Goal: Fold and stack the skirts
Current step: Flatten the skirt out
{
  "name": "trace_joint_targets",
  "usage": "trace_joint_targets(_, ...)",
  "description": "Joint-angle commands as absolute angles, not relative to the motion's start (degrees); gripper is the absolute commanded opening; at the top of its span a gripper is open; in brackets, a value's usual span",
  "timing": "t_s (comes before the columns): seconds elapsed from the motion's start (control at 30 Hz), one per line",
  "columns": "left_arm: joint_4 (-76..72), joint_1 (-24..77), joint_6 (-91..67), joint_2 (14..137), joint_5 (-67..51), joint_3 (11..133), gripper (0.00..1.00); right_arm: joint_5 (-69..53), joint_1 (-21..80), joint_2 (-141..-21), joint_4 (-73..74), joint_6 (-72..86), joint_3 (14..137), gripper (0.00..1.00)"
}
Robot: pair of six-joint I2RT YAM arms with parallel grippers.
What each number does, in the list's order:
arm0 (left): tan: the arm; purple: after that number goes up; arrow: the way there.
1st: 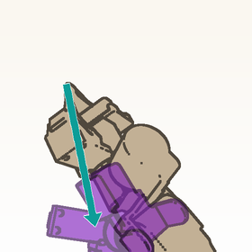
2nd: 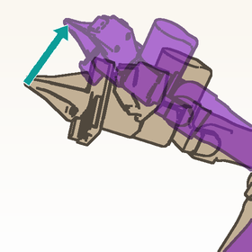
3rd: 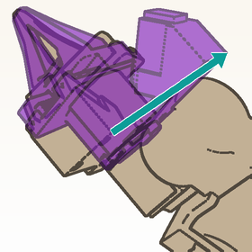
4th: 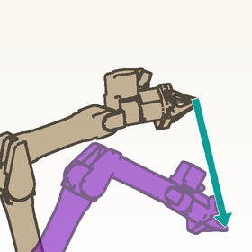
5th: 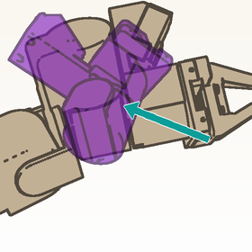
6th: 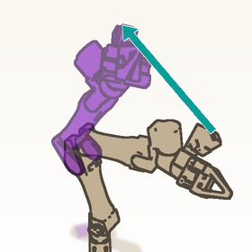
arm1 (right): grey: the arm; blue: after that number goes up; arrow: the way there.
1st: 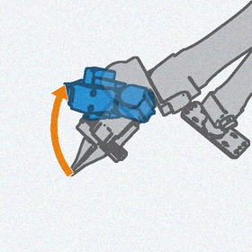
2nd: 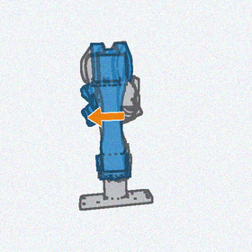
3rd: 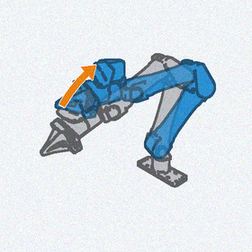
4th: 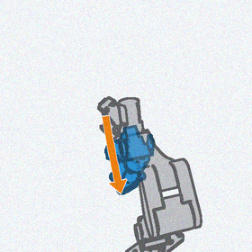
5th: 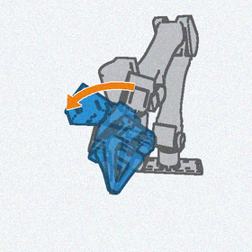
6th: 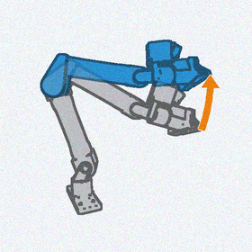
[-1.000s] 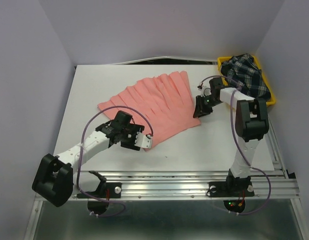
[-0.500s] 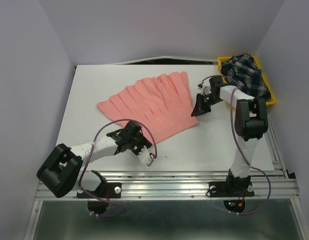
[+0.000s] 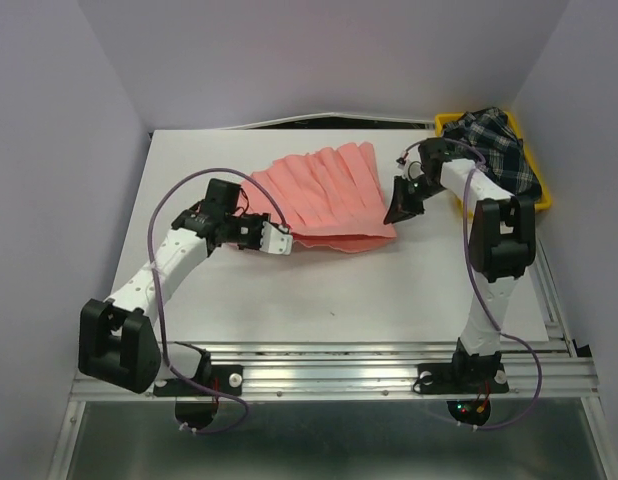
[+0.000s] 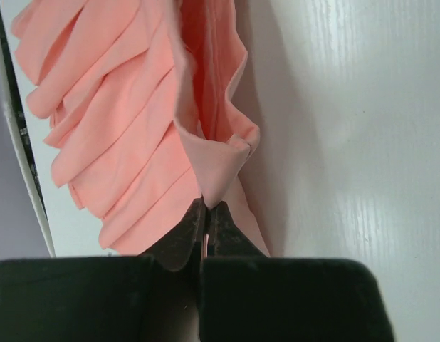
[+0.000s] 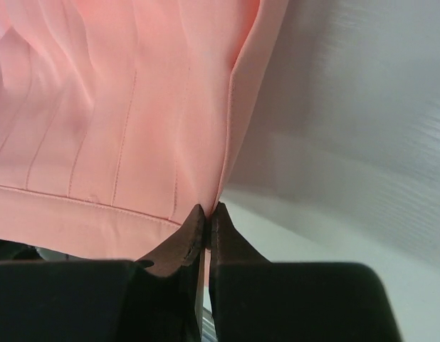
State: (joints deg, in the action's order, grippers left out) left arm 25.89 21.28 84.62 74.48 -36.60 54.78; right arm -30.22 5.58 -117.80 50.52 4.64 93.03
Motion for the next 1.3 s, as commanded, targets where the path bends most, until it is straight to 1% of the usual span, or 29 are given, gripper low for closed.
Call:
trace_joint_targets(0.0, 42.4, 16.6, 82.5, 79.5, -42.5, 59.1, 0.00, -23.2, 4.9, -119.1, 53.8, 2.8, 98.9, 0.01)
trace_joint_targets(0.07, 44.5, 15.6, 83.5, 83.6, -42.2, 60.1, 0.00, -23.0, 4.9, -122.2, 54.5, 2.6, 100.3, 0.01)
trace_joint_targets(0.17, 45.0, 15.8, 88.0, 85.0, -40.4, 58.3, 0.00, -23.6, 4.9, -123.7, 52.4, 2.2, 98.5, 0.01)
trace_joint_targets(0.2, 44.9, 16.2, 88.0, 84.4, -39.7, 57.2, 0.01, -23.6, 4.9, -123.7, 52.0, 1.7, 97.7, 0.01)
trace_joint_targets(0.23, 44.9, 16.9, 91.2, 83.6, -38.6, 55.7, 0.02, -22.5, 4.9, -123.7, 51.9, 1.1, 97.0, 0.01)
trace_joint_targets(0.33, 42.5, 20.3, 94.8, 77.3, -32.5, 49.1, 0.05, -19.6, 6.2, -122.3, 49.2, -1.7, 92.1, 0.01)
trace_joint_targets(0.37, 42.2, 21.0, 95.2, 76.5, -31.6, 47.9, 0.08, -19.1, 6.2, -121.9, 48.5, -1.9, 90.9, 0.01)
trace_joint_targets(0.4, 41.8, 21.8, 95.2, 75.6, -30.9, 46.0, 0.26, -18.9, 6.7, -121.4, 48.1, -2.1, 88.6, 0.01)
trace_joint_targets(0.47, 40.4, 22.9, 93.4, 73.5, -31.1, 45.4, 0.46, -18.8, 6.7, -120.9, 46.3, -2.1, 86.9, 0.01)
trace_joint_targets(0.5, 39.9, 22.9, 92.3, 73.0, -31.5, 45.6, 0.59, -18.7, 6.7, -120.3, 45.8, -2.2, 85.8, 0.01)
trace_joint_targets(0.53, 38.9, 22.8, 89.8, 71.9, -32.2, 46.1, 0.66, -18.3, 7.2, -120.3, 44.7, -2.3, 85.3, 0.01)
trace_joint_targets(0.57, 38.2, 22.7, 88.0, 71.5, -32.6, 46.6, 0.70, -17.8, 7.2, -120.2, 44.1, -2.8, 85.0, 0.01)
trace_joint_targets(0.7, 34.8, 20.6, 81.3, 71.9, -34.1, 49.9, 0.71, -13.7, 7.2, -120.1, 42.5, -3.6, 83.1, 0.01)
trace_joint_targets(0.83, 38.0, 19.9, 85.1, 71.9, -35.4, 49.1, 0.71, -18.0, 7.2, -119.0, 44.1, -4.5, 80.8, 0.01)
trace_joint_targets(0.9, 36.0, 21.3, 88.2, 68.7, -34.7, 45.2, 0.70, -21.6, 7.2, -117.5, 45.3, -4.6, 79.7, 0.01)
trace_joint_targets(0.97, 33.7, 23.6, 91.0, 65.6, -31.5, 41.9, 0.69, -24.7, 7.2, -116.9, 46.7, -4.3, 78.9, 0.01)
trace_joint_targets(1.03, 30.1, 27.1, 93.2, 63.1, -29.7, 36.1, 0.69, -26.5, 7.2, -116.5, 47.4, -4.6, 78.0, 0.01)
trace_joint_targets(1.17, 13.1, 31.9, 95.9, 57.6, -24.4, 26.6, 0.70, -30.4, 7.2, -115.6, 47.4, -5.0, 77.1, 0.01)
trace_joint_targets(1.23, 8.9, 33.3, 99.4, 58.2, -22.8, 23.6, 0.71, -31.6, 7.2, -114.9, 47.4, -5.2, 77.1, 0.01)
trace_joint_targets(1.27, 8.4, 33.6, 100.0, 58.7, -22.4, 23.2, 0.71, -31.9, 7.2, -114.7, 47.6, -5.6, 77.3, 0.05)
